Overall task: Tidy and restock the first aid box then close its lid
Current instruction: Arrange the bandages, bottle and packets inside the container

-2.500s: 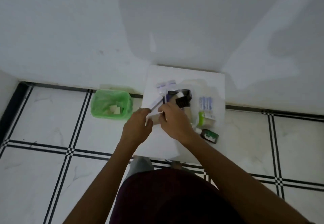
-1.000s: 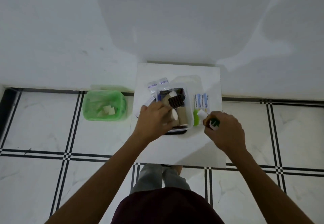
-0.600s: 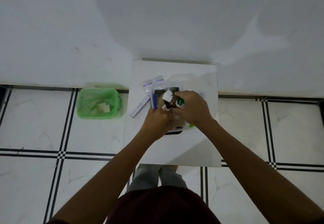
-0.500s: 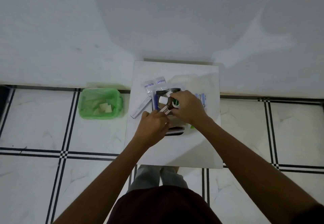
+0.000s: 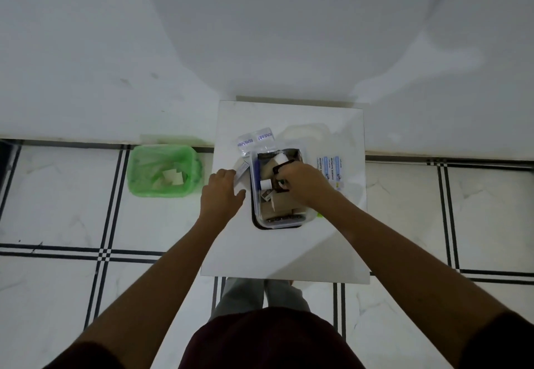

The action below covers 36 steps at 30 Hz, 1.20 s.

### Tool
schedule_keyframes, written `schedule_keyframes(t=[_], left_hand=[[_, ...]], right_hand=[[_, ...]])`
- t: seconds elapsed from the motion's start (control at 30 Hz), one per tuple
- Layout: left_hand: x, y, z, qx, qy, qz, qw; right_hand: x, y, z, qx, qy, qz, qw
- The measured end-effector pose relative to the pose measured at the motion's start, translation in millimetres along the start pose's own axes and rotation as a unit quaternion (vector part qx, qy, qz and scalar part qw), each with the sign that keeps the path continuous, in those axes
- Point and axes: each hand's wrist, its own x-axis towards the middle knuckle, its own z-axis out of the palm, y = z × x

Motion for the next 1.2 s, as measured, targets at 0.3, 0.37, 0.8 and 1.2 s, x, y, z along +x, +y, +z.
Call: schedule_keyframes(t=[0.3,0.37,0.8,1.2], left_hand=[[5,-14,2,-0.075,0.022,-0.073,0.994],[3,-18,-3,-0.094,0.037,-0.085,0.991],[-7,24,-61,-0.168,0.072,0.103,0.978],[4,68,-40,0.052,-0.021,0.295,0.954]], right_hand=[[-65,44,-4,0.153,0.189,0.122,0.962],[-70,63,7,0.138,0.058,0.144,0.978],[-76,70,35,0.0,0.061,0.107,0.992],[-39,39,-76,0.179,0.233,0.004,0.956]])
